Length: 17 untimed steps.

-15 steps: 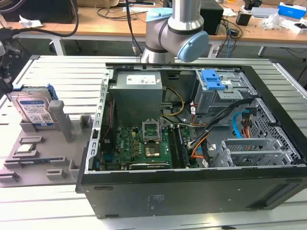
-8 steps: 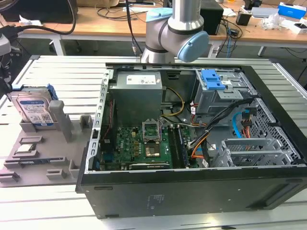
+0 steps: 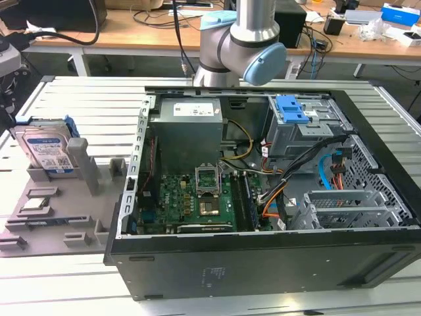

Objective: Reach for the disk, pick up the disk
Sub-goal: 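Pick up the disk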

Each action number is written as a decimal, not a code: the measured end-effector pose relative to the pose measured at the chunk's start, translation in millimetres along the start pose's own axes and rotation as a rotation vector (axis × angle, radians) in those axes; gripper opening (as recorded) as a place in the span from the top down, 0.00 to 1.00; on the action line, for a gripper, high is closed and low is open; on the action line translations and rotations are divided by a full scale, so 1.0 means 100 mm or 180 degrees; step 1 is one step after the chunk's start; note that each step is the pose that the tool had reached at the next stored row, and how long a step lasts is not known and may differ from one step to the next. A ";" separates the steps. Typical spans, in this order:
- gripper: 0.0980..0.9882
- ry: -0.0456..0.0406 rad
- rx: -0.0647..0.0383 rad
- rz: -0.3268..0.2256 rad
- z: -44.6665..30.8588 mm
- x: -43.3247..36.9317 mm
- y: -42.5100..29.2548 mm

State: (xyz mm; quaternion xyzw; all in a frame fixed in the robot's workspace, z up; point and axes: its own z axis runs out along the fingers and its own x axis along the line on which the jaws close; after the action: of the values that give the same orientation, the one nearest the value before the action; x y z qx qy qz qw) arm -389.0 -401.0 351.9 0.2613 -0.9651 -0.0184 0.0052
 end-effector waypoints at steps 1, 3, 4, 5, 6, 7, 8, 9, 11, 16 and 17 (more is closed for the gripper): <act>0.99 0.0001 0.0000 -0.0025 0.000 0.000 0.000; 0.99 0.0005 0.0000 -0.0125 0.000 0.000 0.000; 0.99 0.0006 0.0000 -0.0166 0.000 0.000 0.000; 0.99 0.0007 0.0000 -0.0190 0.000 0.000 0.000; 0.99 0.0008 0.0000 -0.0227 0.000 0.000 0.000; 0.99 0.0010 0.0000 -0.0256 0.000 0.000 0.000; 0.99 0.0012 0.0000 -0.0307 0.000 0.000 0.000; 0.99 0.0013 0.0000 -0.0338 0.000 0.000 0.000; 0.99 0.0015 0.0000 -0.0398 0.000 0.000 0.000; 0.99 0.0021 0.0000 -0.0566 0.000 0.000 0.000; 0.99 0.0023 0.0000 -0.0594 0.000 0.000 0.000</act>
State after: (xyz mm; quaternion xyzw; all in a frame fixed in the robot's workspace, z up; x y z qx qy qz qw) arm -389.0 -401.0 351.8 0.3501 -0.9365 -0.0178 0.0069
